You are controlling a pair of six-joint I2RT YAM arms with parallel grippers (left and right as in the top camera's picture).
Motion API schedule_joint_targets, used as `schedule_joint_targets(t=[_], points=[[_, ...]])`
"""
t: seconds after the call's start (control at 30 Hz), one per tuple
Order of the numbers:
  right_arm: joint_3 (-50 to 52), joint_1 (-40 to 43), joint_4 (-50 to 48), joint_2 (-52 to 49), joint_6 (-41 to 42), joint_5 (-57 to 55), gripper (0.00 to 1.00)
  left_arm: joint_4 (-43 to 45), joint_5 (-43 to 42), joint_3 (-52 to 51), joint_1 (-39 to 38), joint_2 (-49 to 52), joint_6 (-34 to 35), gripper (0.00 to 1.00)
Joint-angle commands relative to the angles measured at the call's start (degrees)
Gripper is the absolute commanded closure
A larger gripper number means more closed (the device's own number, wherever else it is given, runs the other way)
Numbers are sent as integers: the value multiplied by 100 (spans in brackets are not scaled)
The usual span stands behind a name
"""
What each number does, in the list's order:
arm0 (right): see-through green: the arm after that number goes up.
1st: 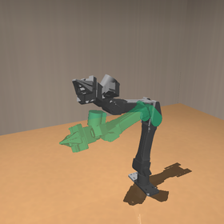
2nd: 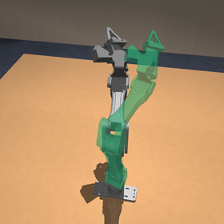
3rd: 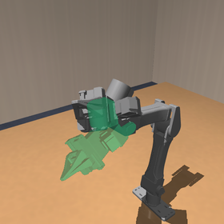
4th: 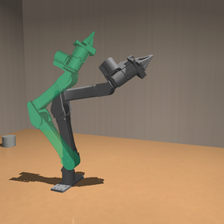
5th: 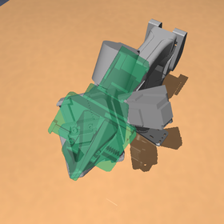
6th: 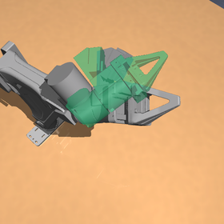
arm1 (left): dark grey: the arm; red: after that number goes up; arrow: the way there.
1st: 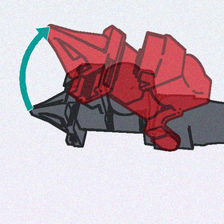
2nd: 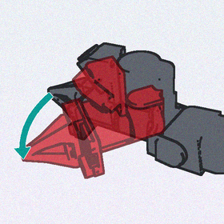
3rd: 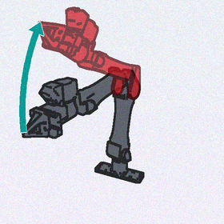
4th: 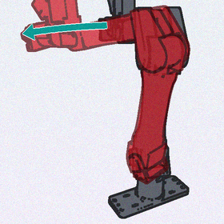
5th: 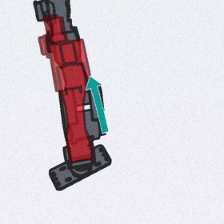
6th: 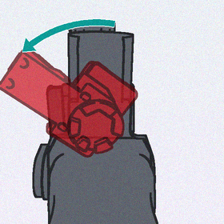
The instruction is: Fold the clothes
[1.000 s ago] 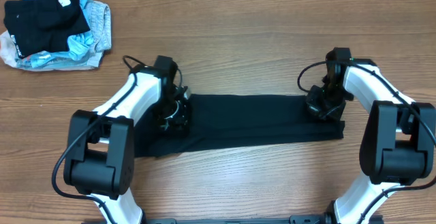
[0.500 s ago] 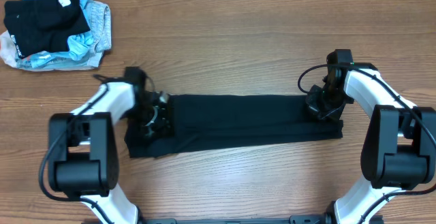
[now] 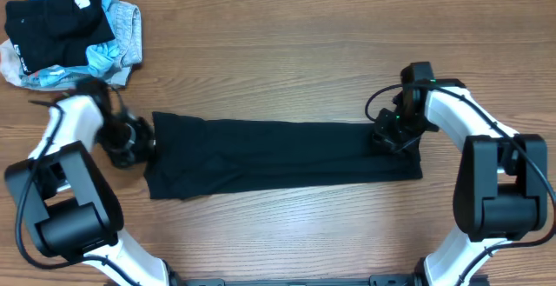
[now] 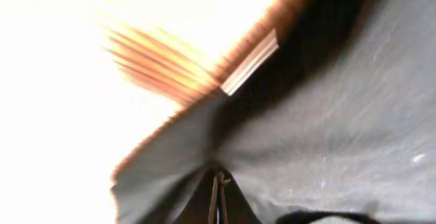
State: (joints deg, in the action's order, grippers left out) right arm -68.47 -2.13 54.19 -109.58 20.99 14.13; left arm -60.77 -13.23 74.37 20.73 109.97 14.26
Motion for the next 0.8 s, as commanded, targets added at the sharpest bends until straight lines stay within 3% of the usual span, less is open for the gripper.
schedule_joint_targets(t=[0.0, 0.13, 0.2, 0.4, 0.47, 0.6, 0.77], points=[[-345, -275, 208, -83, -48, 13, 55, -385, 828, 944, -2, 22, 210, 96], [-1121, -282, 999, -83, -20, -911, 49, -1078, 713, 2118, -55, 11, 205, 96], [-1508, -188, 1390, -83, 9, -1292, 33, -1379, 420, 2562, -168, 0, 127, 96], [-1849, 234, 1709, -83, -2, -1366, 22, -1836, -431, 2503, -1025, -2, -695, 96], [-1840, 348, 1681, -83, -2, -1368, 0, -1871, -424, 2208, -1414, -2, -767, 96], [-1840, 584, 1552, -83, -2, -1366, 0, -1438, -437, 1329, -2245, -2, -706, 95], [-1840, 791, 1469, -83, -2, -1362, 0, -247, -433, 210, -3025, 9, -107, 89]])
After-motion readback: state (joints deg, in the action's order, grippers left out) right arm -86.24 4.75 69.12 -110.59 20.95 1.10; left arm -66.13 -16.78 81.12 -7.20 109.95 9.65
